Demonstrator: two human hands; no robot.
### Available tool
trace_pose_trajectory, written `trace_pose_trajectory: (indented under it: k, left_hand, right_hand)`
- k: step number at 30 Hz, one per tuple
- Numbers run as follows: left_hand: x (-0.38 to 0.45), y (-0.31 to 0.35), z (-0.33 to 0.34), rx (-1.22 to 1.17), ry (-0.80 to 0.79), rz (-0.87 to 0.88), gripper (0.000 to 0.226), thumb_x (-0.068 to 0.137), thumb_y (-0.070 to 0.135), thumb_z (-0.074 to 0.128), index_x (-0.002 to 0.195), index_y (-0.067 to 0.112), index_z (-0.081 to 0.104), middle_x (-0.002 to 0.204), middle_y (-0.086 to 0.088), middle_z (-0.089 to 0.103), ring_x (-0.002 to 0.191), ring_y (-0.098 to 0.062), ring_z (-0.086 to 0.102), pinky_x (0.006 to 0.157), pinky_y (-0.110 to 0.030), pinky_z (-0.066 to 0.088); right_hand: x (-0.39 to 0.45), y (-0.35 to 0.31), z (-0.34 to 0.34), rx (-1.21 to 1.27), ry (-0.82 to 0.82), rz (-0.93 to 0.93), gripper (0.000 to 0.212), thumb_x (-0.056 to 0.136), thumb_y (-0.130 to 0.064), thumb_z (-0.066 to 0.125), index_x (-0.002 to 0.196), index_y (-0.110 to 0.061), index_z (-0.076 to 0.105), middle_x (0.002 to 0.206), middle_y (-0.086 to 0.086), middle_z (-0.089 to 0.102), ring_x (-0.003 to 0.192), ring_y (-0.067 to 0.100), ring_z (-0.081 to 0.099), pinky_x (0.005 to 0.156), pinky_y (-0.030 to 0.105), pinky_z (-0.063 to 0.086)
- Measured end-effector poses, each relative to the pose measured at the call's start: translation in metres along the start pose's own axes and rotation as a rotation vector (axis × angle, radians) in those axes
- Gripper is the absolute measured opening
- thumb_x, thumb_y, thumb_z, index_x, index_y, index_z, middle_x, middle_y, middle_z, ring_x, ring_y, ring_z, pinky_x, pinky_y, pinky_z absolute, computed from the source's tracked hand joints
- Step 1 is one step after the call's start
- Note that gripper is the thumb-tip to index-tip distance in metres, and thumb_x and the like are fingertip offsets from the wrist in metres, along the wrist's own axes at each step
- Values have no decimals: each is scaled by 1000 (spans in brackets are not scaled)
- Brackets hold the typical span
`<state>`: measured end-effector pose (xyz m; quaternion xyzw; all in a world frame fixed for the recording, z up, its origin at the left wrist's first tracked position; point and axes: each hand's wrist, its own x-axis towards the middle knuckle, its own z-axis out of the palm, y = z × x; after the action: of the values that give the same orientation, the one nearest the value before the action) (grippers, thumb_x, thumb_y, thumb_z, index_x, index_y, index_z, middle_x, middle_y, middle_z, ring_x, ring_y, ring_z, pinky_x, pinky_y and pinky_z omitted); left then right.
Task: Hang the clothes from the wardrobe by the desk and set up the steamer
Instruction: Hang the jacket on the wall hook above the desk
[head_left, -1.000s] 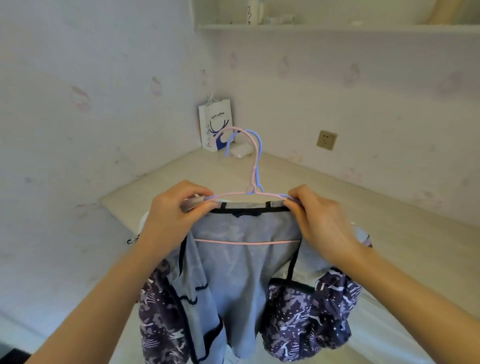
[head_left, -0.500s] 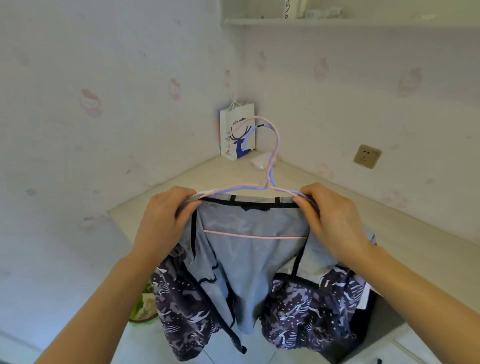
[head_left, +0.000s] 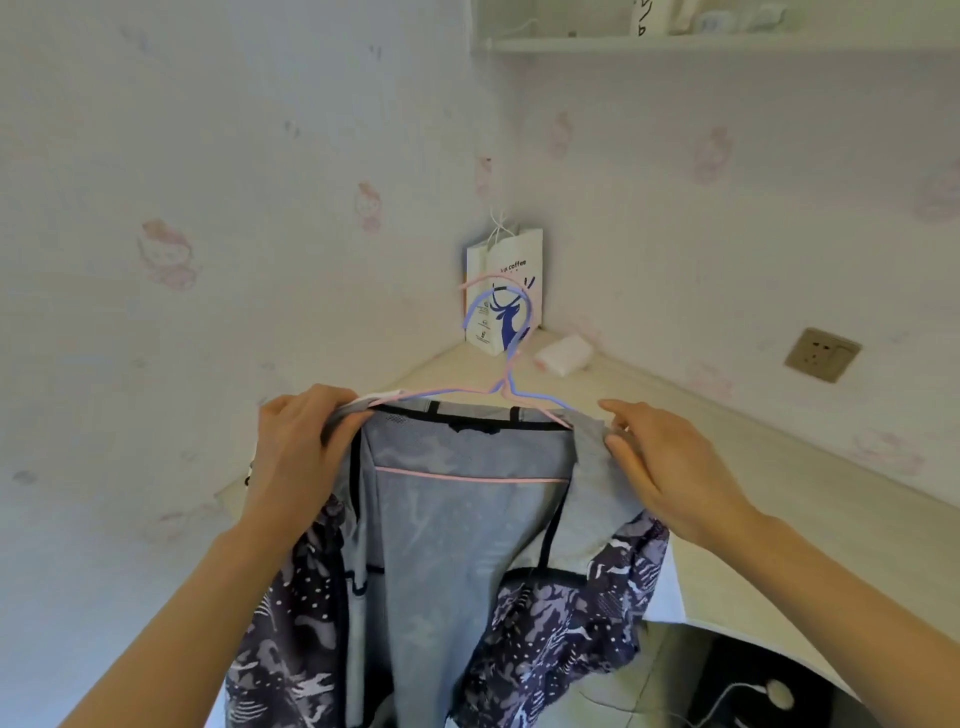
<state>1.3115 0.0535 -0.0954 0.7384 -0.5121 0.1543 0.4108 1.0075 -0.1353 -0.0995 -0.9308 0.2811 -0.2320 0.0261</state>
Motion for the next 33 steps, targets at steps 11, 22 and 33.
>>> trace_pose_trajectory:
  k: [11,22,33]
  left_hand:
    - [60,-53,51,13,-14,43,27,95,34,57,92,9,66,77,-2,67,66,-25,59,62,-35,47]
    - [158,-97,145,97,27,-77,20,90,32,57,94,15,67,87,-1,70,78,-24,64,70,-36,49]
    - [218,-175,280,147,-261,-246,17,93,33,60,97,19,67,94,-3,68,88,-30,63,74,-37,49]
  right_hand:
    - [73,23,67,-92,145,6,35,98,-29,32,129,-20,47,92,3,56,82,25,56,76,39,43]
    - [208,97,110,102,122,95,27,98,-31,43,121,-45,44,89,-13,39,78,0,39,63,23,32]
    - [284,187,223,-16,-146,99,37,95,-24,49,131,-27,41,100,1,49,90,20,51,59,37,49]
